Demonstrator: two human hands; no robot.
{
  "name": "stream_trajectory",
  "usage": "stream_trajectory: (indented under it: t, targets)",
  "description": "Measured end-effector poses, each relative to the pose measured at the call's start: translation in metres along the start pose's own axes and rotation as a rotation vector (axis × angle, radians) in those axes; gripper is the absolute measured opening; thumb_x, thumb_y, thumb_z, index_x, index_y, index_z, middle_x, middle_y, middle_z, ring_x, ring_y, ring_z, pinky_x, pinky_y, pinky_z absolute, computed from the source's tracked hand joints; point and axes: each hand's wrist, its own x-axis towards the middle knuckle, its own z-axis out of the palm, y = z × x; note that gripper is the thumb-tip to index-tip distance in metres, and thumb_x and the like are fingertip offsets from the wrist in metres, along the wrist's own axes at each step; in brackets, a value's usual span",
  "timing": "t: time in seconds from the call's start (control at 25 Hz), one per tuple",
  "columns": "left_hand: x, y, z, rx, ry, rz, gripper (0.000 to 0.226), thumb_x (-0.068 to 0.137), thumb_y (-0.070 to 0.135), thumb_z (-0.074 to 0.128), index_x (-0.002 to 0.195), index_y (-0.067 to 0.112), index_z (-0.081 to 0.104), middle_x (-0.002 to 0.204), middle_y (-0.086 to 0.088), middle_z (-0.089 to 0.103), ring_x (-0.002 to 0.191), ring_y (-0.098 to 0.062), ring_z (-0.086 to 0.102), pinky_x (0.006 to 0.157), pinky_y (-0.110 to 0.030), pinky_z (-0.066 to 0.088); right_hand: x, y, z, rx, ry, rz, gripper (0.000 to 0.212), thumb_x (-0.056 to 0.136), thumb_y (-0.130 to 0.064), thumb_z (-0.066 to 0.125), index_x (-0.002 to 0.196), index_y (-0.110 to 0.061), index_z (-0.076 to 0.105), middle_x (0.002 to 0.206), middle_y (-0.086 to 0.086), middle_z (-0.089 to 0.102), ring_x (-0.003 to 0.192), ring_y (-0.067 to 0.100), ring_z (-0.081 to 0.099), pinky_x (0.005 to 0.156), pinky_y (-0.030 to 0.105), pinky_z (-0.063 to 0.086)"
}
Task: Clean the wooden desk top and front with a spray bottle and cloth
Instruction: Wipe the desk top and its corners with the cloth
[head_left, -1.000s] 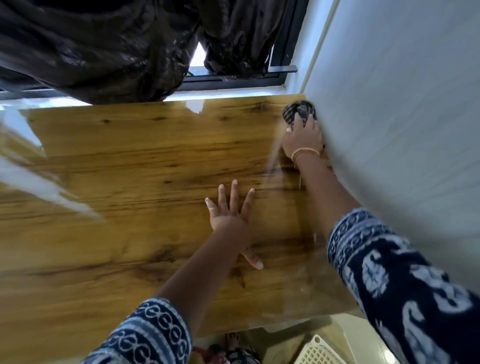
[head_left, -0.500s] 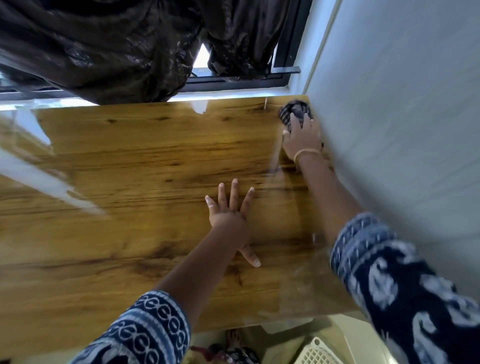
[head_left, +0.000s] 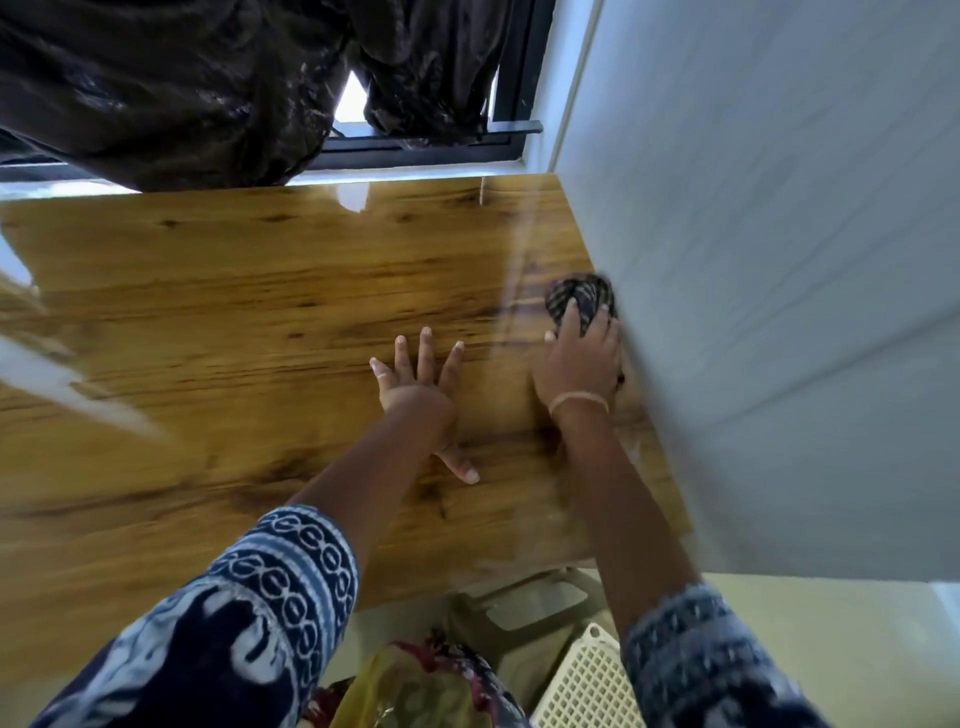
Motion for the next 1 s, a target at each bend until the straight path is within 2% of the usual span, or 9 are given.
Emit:
stream_trajectory:
  t: [0.12, 0.24, 0.44, 0.56, 0.64, 0.68, 0.8, 0.92, 1.0]
  targets:
    - [-0.003, 0.003, -0.002, 0.006, 0.003, -0.017, 0.163, 0.042, 0.076, 0.075, 0.134, 0.023, -0.047, 0.141, -0.016, -0.053, 0.138, -0.044, -0.034, 0.114, -0.065, -0.004, 0.038, -0.012, -0.005, 0.007, -0.041, -0.038, 0.058, 0.101, -0.035, 0.038, 0.154, -0.018, 0.024, 0.16, 0.021, 0.016, 0.147, 0.039, 0.015, 0.12, 0.048, 0.015]
    - [-0.006, 0.004, -0.002, -0.004, 0.028, -0.015, 0.163, 0.039, 0.076, 0.074, 0.136, 0.024, -0.046, 0.143, -0.015, -0.051, 0.139, -0.044, -0.033, 0.115, -0.065, -0.004, 0.032, -0.008, -0.006, -0.002, -0.049, -0.041, 0.059, 0.101, -0.037, 0.036, 0.155, -0.019, 0.021, 0.161, 0.02, 0.015, 0.148, 0.037, 0.015, 0.12, 0.048, 0.016]
    - [-0.002, -0.004, 0.006, -0.038, 0.076, 0.047, 0.162, 0.039, 0.081, 0.074, 0.137, 0.027, -0.044, 0.144, -0.013, -0.05, 0.139, -0.043, -0.034, 0.113, -0.065, -0.007, -0.075, 0.03, -0.004, 0.047, 0.036, 0.111, 0.06, 0.1, -0.036, 0.039, 0.154, -0.016, 0.021, 0.16, 0.023, 0.016, 0.146, 0.041, 0.016, 0.119, 0.051, 0.019]
    - [-0.002, -0.011, 0.012, -0.053, 0.142, 0.094, 0.16, 0.039, 0.086, 0.068, 0.142, 0.027, -0.038, 0.149, -0.014, -0.044, 0.141, -0.041, -0.031, 0.11, -0.065, -0.013, -0.125, 0.047, 0.001, -0.023, 0.075, 0.147, 0.059, 0.099, -0.036, 0.041, 0.153, -0.015, 0.028, 0.156, 0.026, 0.023, 0.143, 0.044, 0.022, 0.114, 0.052, 0.024]
    - [-0.009, -0.019, 0.024, -0.016, 0.309, 0.205, 0.145, 0.05, 0.089, 0.06, 0.151, 0.026, -0.022, 0.156, -0.015, -0.032, 0.145, -0.036, -0.026, 0.11, -0.065, -0.014, -0.114, 0.051, -0.007, -0.111, 0.063, 0.101, 0.055, 0.097, -0.037, 0.042, 0.148, -0.019, 0.037, 0.15, 0.026, 0.033, 0.136, 0.045, 0.031, 0.109, 0.051, 0.031]
    - [-0.013, -0.025, 0.036, -0.011, 0.451, 0.278, 0.128, 0.062, 0.086, 0.056, 0.154, 0.026, -0.01, 0.16, -0.014, -0.024, 0.147, -0.033, -0.022, 0.111, -0.066, -0.011, -0.101, 0.054, -0.013, -0.158, 0.073, 0.06, 0.053, 0.094, -0.039, 0.044, 0.144, -0.021, 0.043, 0.145, 0.024, 0.038, 0.13, 0.044, 0.036, 0.105, 0.05, 0.035]
    - [-0.033, -0.052, 0.082, -0.189, 0.819, 0.384, 0.074, 0.089, 0.056, 0.054, 0.15, 0.02, 0.032, 0.162, -0.015, 0.006, 0.151, -0.03, 0.001, 0.115, -0.067, 0.002, -0.073, 0.06, -0.019, -0.143, 0.143, -0.03, 0.056, 0.089, -0.042, 0.052, 0.14, -0.021, 0.046, 0.136, 0.022, 0.046, 0.122, 0.041, 0.041, 0.1, 0.047, 0.039]
    - [-0.05, -0.078, 0.137, -0.328, 0.947, 0.342, 0.054, 0.09, 0.04, 0.06, 0.137, 0.017, 0.049, 0.156, -0.016, 0.027, 0.149, -0.032, 0.015, 0.114, -0.067, 0.006, -0.085, 0.041, -0.004, -0.036, 0.223, 0.023, 0.062, 0.091, -0.039, 0.05, 0.147, -0.015, 0.039, 0.134, 0.021, 0.051, 0.118, 0.04, 0.047, 0.098, 0.047, 0.041]
    - [-0.061, -0.096, 0.169, -0.374, 0.996, 0.287, 0.046, 0.088, 0.033, 0.064, 0.13, 0.016, 0.056, 0.151, -0.016, 0.034, 0.147, -0.032, 0.021, 0.113, -0.068, 0.009, -0.093, -0.001, 0.006, 0.057, 0.192, 0.053, 0.062, 0.092, -0.035, 0.048, 0.148, -0.012, 0.036, 0.138, 0.021, 0.049, 0.124, 0.038, 0.045, 0.104, 0.047, 0.039]
